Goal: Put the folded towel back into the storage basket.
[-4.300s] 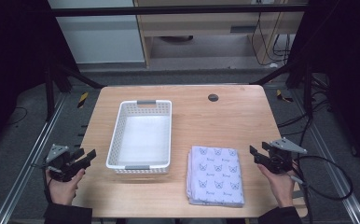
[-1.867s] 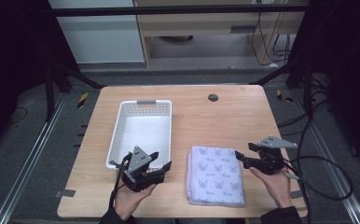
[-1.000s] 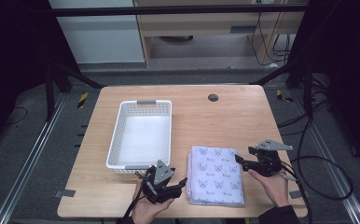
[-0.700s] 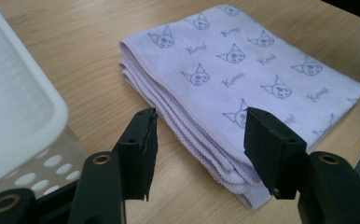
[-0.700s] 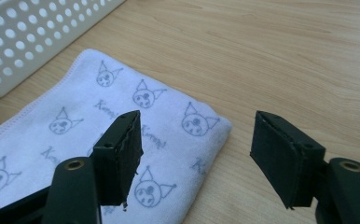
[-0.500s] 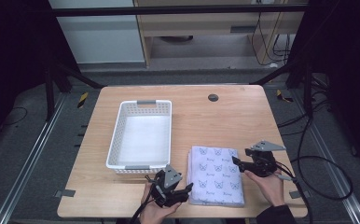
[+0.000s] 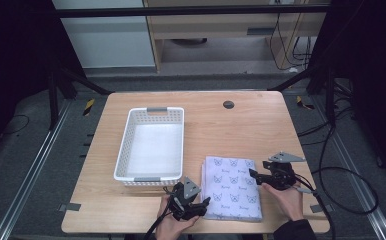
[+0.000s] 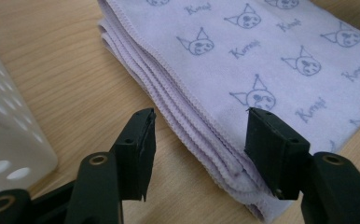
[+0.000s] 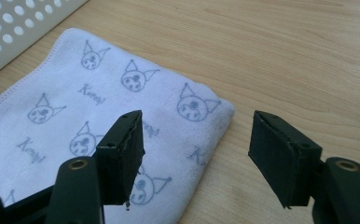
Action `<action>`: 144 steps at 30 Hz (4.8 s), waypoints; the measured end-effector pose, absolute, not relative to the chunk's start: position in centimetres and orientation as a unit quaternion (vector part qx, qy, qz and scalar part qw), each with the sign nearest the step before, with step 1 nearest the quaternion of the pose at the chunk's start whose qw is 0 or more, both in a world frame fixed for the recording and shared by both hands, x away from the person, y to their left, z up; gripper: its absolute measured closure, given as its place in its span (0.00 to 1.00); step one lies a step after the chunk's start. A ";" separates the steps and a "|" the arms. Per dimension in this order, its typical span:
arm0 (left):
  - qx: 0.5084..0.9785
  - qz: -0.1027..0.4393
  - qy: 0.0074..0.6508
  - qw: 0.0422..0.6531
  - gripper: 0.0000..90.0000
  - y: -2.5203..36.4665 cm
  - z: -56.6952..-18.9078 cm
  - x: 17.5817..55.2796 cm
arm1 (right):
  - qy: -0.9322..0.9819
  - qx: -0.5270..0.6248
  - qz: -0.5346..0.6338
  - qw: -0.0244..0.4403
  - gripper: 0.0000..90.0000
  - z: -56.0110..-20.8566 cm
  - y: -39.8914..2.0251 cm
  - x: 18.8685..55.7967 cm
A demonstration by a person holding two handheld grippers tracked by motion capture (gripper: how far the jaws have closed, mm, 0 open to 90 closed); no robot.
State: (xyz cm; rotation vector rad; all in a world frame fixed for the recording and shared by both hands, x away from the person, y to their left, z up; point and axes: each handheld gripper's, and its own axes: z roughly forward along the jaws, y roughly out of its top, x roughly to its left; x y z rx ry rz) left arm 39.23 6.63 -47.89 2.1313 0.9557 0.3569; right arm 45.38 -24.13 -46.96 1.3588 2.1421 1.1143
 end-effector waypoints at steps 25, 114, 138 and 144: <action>0.849 0.120 0.370 0.359 0.35 5.2 -49.4 40.2 | 0.776 0.485 0.368 0.165 0.39 -49.3 -22.6 46.6; 0.807 0.135 0.326 0.473 0.82 8.3 -41.6 38.8 | 0.718 0.437 0.509 0.186 0.81 -41.3 -22.0 44.1; 0.783 0.154 0.315 0.514 0.82 9.7 -37.8 39.8 | 0.702 0.418 0.537 0.210 0.81 -37.6 -20.7 45.4; 0.774 0.162 0.319 0.523 0.82 10.9 -36.8 40.2 | 0.700 0.411 0.544 0.214 0.81 -36.3 -19.6 46.2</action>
